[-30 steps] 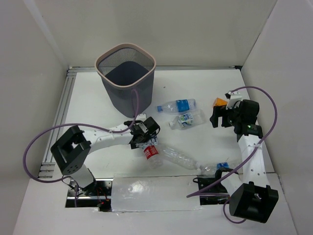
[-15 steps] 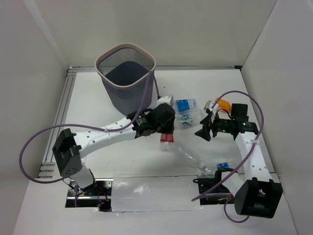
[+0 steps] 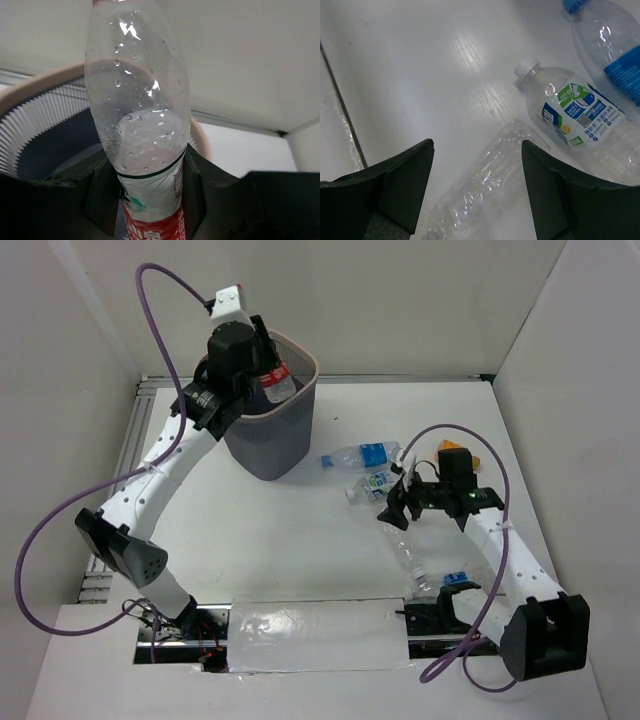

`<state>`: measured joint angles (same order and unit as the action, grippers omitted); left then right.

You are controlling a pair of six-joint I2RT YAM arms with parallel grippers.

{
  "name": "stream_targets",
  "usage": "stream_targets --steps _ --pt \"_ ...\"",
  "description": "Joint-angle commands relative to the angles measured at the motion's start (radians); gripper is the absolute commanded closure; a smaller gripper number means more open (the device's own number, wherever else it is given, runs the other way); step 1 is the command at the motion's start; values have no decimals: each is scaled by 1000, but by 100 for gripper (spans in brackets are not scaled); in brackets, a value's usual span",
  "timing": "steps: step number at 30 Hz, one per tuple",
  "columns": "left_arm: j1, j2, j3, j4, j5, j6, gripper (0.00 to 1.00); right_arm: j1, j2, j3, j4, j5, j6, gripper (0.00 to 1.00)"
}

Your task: Put the plastic bottles in the bin

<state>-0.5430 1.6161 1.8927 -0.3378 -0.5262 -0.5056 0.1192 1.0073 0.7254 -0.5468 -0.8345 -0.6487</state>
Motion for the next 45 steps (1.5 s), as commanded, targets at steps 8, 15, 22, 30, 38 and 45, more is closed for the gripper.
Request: stream_targets --steps 8,15,22,30,38,45 --pt "189 174 105 -7 -106 2 23 94 250 43 234 487 306 22" --pt "120 98 76 15 -44 127 0 114 318 31 254 713 371 21" --pt "-150 -128 -203 111 31 236 0 103 287 81 193 692 409 19" --pt "-393 -197 -536 102 65 67 0 85 278 154 90 689 455 18" --pt "-506 -186 -659 111 26 -37 0 85 313 186 -21 664 446 16" --pt "-515 -208 -730 102 46 -85 0 76 344 198 -8 649 455 15"
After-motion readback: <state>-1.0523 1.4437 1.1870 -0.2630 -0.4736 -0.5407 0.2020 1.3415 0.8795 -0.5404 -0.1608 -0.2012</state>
